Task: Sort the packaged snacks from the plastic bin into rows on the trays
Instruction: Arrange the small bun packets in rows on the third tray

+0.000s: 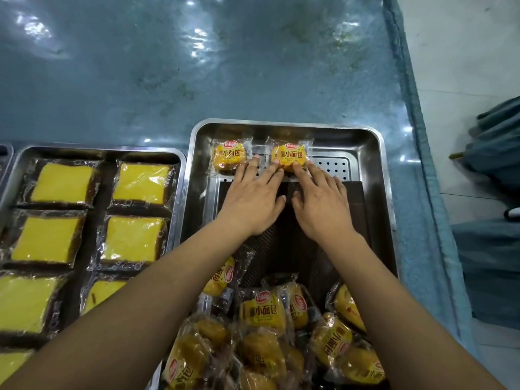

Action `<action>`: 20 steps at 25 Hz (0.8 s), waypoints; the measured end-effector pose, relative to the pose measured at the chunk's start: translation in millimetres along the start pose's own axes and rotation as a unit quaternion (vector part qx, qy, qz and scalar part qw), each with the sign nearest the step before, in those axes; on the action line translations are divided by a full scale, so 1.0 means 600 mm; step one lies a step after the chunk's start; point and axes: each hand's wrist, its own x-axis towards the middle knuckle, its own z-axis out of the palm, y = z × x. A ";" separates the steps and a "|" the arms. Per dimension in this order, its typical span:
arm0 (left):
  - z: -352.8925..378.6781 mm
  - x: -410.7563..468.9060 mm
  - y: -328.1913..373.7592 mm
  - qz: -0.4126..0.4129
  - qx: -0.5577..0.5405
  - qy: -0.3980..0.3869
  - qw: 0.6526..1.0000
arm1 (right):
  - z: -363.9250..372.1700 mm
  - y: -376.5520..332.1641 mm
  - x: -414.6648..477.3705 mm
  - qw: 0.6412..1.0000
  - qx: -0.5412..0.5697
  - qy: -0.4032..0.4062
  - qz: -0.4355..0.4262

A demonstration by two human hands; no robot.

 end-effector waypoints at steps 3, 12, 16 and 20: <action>-0.007 -0.030 -0.009 0.001 -0.017 0.020 1.000 | -0.008 -0.009 -0.017 1.000 0.013 0.014 -0.017; 0.008 -0.265 -0.045 -0.091 -0.057 -0.011 0.994 | -0.008 -0.088 -0.137 0.988 0.082 -0.072 -0.110; 0.024 -0.320 -0.056 -0.012 -0.004 -0.058 0.998 | -0.007 -0.123 -0.191 0.974 0.063 -0.150 -0.159; 0.024 -0.306 -0.071 -0.003 -0.014 -0.089 0.996 | 0.004 -0.130 -0.198 0.977 0.062 -0.144 -0.147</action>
